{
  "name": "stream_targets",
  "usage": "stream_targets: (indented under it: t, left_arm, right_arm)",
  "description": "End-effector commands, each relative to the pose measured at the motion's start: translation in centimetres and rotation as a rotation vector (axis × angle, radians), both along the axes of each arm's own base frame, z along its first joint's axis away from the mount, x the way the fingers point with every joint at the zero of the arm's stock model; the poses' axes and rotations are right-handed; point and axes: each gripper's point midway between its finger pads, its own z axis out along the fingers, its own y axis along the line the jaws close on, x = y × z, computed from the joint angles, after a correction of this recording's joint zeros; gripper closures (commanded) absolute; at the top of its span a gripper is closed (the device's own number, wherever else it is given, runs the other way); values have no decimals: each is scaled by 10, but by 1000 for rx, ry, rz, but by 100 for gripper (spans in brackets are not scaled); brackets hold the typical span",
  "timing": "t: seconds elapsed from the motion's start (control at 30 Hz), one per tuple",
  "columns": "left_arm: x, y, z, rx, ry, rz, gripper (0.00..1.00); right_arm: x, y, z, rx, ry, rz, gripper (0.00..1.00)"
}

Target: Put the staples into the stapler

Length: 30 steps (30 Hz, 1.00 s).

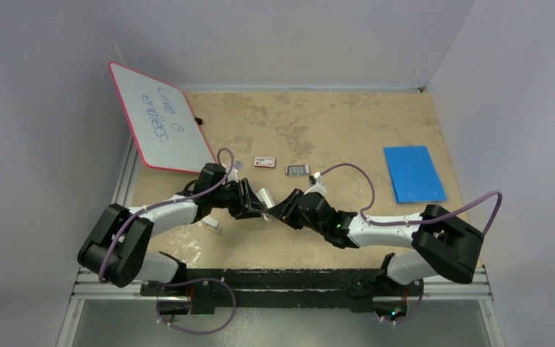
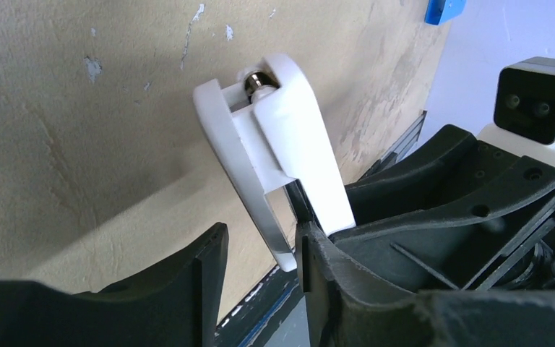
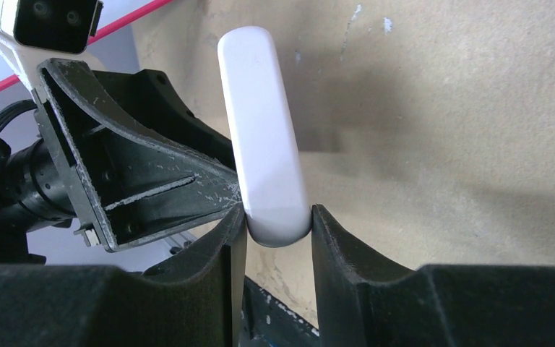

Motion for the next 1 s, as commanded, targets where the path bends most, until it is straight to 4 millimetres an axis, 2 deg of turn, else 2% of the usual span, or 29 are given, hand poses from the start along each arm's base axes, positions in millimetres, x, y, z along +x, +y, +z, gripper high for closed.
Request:
stream_targets:
  t: [0.0, 0.23, 0.53, 0.63, 0.8, 0.97]
  left_arm:
    - [4, -6, -1, -12, -13, 9, 63]
    - [-1, -2, -9, 8, 0, 16, 72]
    - [-8, -4, -7, -3, -16, -24, 79]
    - [-10, -4, -5, -7, -30, -39, 78]
    - [-12, -7, 0, -40, -43, -55, 62]
    - [-8, -13, 9, -65, -32, -60, 62]
  right_arm:
    - [7, 12, 31, 124, -38, -11, 80]
    - [7, 13, 30, 124, -36, -12, 80]
    - [10, 11, 27, 100, -40, -20, 81]
    - [12, 8, 26, 91, -41, -25, 81]
    - [12, 11, 26, 90, -35, -12, 81]
    - [12, 20, 22, 84, -23, 16, 81]
